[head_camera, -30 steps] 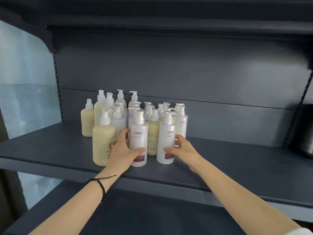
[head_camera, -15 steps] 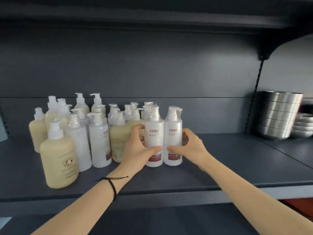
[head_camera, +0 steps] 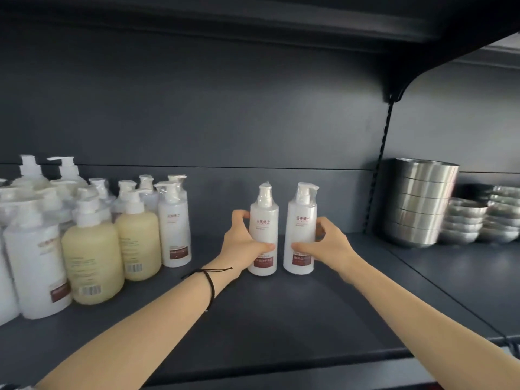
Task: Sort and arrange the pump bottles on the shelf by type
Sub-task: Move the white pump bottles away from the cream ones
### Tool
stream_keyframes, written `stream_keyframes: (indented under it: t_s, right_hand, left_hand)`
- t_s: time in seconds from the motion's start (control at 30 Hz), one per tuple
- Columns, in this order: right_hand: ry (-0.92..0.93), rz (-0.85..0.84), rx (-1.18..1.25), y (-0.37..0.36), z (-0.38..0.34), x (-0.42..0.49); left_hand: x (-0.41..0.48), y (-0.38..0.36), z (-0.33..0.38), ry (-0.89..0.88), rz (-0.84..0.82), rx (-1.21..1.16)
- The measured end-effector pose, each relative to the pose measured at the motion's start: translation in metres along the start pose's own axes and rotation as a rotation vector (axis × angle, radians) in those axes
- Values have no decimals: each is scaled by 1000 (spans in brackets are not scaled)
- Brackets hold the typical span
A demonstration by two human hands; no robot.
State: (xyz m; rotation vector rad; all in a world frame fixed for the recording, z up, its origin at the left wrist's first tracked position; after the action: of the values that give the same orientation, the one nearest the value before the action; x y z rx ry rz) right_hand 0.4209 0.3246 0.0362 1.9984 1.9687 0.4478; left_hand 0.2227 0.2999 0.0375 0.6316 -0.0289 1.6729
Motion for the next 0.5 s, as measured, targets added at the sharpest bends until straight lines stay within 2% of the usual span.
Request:
stream_keyframes:
  t_s: [0.13,0.5]
  right_hand:
    - [4,-10,-11,34,17,42]
    - [5,-61,22,52,40,100]
  left_hand:
    - [29,-38,-5,28,30,16]
    - [71,-79,-14,8,120,55]
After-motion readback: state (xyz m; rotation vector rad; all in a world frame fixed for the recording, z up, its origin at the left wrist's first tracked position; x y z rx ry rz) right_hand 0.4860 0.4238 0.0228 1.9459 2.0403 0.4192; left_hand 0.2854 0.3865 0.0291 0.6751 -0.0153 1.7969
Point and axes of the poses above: each hand's wrist, its own x-axis towards the middle knuckle, its own y-axis out of the back of the hand, z = x × y, the point moved 6 cm from there along x, towards the middle knuckle, and after that the axes turned 12 degrees about -y, right-handed, at the moved point
